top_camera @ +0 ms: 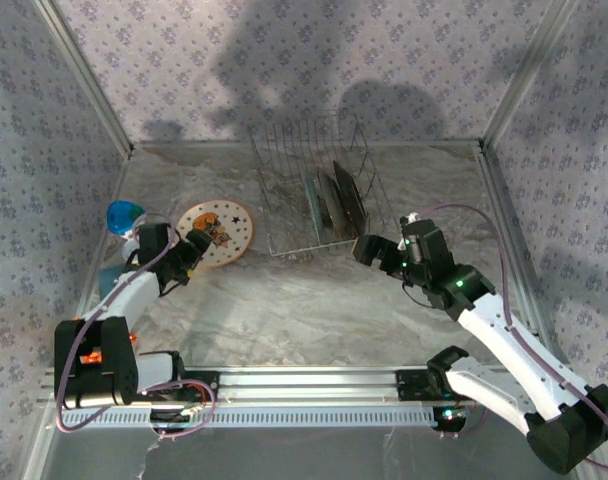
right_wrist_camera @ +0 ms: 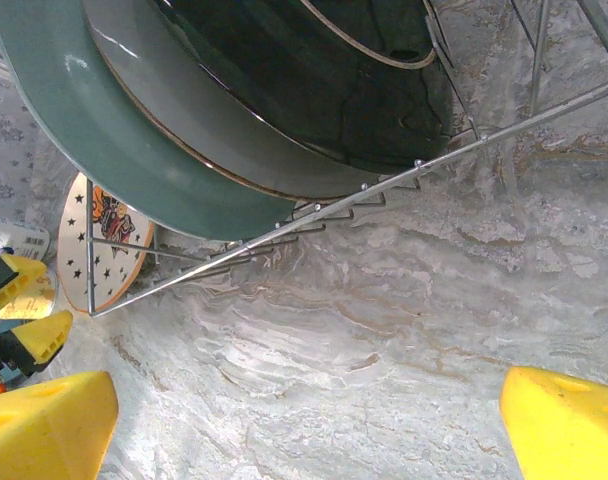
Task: Load the plates into the dish rack
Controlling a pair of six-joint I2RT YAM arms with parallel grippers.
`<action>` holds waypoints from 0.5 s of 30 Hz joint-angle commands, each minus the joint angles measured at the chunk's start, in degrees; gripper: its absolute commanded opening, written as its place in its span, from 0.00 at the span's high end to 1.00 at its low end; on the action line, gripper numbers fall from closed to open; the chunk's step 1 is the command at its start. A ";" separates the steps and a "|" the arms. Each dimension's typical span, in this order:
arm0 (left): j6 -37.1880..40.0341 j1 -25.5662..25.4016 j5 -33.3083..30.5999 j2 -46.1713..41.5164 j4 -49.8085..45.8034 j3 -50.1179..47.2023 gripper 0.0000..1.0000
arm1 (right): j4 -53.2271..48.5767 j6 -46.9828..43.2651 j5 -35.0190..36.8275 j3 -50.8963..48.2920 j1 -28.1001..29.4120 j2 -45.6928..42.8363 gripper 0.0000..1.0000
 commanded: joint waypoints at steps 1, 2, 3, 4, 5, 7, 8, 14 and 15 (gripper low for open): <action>-0.80 0.63 0.92 0.81 2.93 -1.14 0.13 | -0.18 1.16 0.10 -0.90 -0.33 -1.09 0.00; -0.89 0.70 1.07 1.10 2.93 -1.14 0.13 | -0.23 1.24 0.11 -0.93 -0.29 -1.17 0.00; -1.02 0.73 1.18 1.37 2.82 -1.14 0.13 | -0.23 1.34 0.12 -0.92 -0.29 -1.18 0.00; -1.12 0.86 1.20 1.57 2.68 -1.12 0.13 | -0.23 1.35 0.11 -0.96 -0.32 -1.12 0.00; -1.14 0.87 1.27 1.58 2.63 -1.16 0.13 | -0.25 1.48 0.15 -0.98 -0.34 -1.16 0.00; -1.24 0.84 1.10 1.50 2.65 -1.32 0.12 | -0.24 1.56 0.22 -1.05 -0.33 -1.13 0.00; -1.15 0.79 1.01 1.51 2.83 -1.36 0.11 | -0.23 1.54 0.26 -1.15 -0.36 -1.15 0.00; -1.32 0.83 1.35 3.70 4.45 -1.27 0.11 | -0.25 1.76 0.69 -1.44 -0.38 -1.15 0.00; -1.49 0.80 1.44 4.24 5.07 -1.29 0.11 | -0.24 1.72 0.72 -1.56 -0.38 -1.18 0.00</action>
